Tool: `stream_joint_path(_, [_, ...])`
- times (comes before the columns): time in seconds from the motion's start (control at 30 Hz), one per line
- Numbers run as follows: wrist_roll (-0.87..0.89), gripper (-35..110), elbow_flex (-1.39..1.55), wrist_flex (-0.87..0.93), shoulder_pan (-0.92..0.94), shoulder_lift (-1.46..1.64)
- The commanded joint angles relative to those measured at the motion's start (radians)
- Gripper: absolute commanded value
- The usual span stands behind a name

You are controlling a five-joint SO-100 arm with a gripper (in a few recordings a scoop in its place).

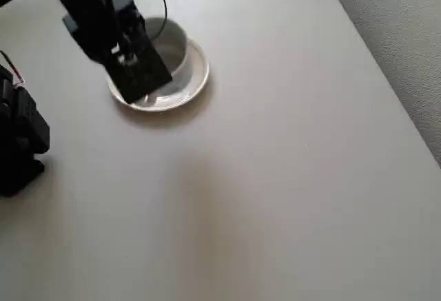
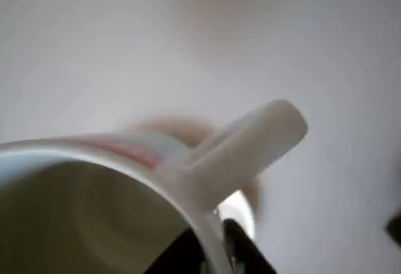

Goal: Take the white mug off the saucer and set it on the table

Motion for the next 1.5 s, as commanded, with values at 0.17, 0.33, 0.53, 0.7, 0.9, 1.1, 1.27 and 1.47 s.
stream_joint_path(0.17, [-0.402, -2, 0.023, -0.074, 0.291, 0.097])
stream_joint_path(0.33, [-0.512, -2, 0.285, -0.272, 0.364, 0.187])
stream_joint_path(0.53, [-0.58, -2, 0.471, -0.42, 0.402, 0.212])
stream_joint_path(0.7, [-0.621, -2, 0.583, -0.499, 0.416, 0.218])
stream_joint_path(0.9, [-0.653, -2, 0.687, -0.588, 0.433, 0.219])
stream_joint_path(1.1, [-0.666, -2, 0.779, -0.675, 0.436, 0.206])
stream_joint_path(1.27, [-0.666, -2, 0.785, -0.719, 0.434, 0.138])
stream_joint_path(1.47, [-0.666, -2, 0.785, -0.752, 0.428, 0.086])
